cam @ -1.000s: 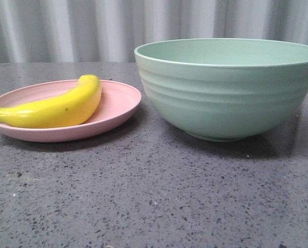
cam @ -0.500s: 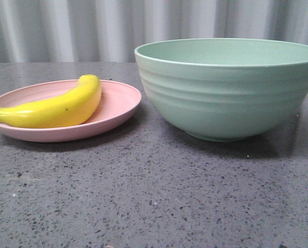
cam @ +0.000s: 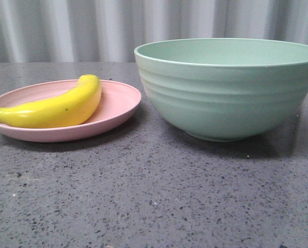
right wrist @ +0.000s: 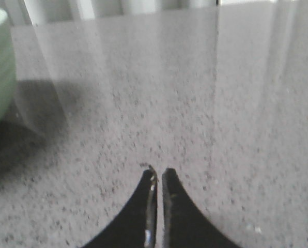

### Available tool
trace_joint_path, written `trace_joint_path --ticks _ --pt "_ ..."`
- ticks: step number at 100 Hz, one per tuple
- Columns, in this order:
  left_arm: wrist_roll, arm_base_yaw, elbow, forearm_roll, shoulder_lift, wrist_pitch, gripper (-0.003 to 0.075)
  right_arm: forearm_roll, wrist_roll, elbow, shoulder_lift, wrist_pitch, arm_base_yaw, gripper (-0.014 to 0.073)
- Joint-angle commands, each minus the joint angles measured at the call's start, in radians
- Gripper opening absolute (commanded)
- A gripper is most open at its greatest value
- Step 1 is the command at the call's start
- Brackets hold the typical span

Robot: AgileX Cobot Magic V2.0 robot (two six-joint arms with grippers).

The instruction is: Transfer banana from pink plate to green bowl

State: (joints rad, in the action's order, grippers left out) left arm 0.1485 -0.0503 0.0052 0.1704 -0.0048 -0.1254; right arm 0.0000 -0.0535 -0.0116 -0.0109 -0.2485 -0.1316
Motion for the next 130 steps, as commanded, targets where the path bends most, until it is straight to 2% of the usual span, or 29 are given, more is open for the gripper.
trace_joint_path --ticks 1,27,90,100,130 --pt "-0.002 0.002 0.008 0.004 -0.029 0.088 -0.0020 0.000 0.004 -0.022 -0.018 0.140 -0.006 -0.0062" --pt "-0.002 0.002 0.008 0.004 -0.029 0.084 -0.0020 0.029 0.004 -0.022 -0.018 0.236 -0.006 -0.0062" --pt "-0.002 0.002 0.006 0.034 -0.029 0.084 -0.0020 0.029 0.004 -0.020 -0.012 0.228 -0.006 -0.0062" --pt "-0.002 0.002 -0.004 0.082 -0.029 0.092 -0.0020 0.029 0.004 0.014 0.013 0.208 -0.006 -0.0062" --pt "-0.002 0.002 -0.075 0.082 -0.006 0.074 -0.0021 -0.009 0.006 0.168 0.194 0.131 -0.006 -0.0062"
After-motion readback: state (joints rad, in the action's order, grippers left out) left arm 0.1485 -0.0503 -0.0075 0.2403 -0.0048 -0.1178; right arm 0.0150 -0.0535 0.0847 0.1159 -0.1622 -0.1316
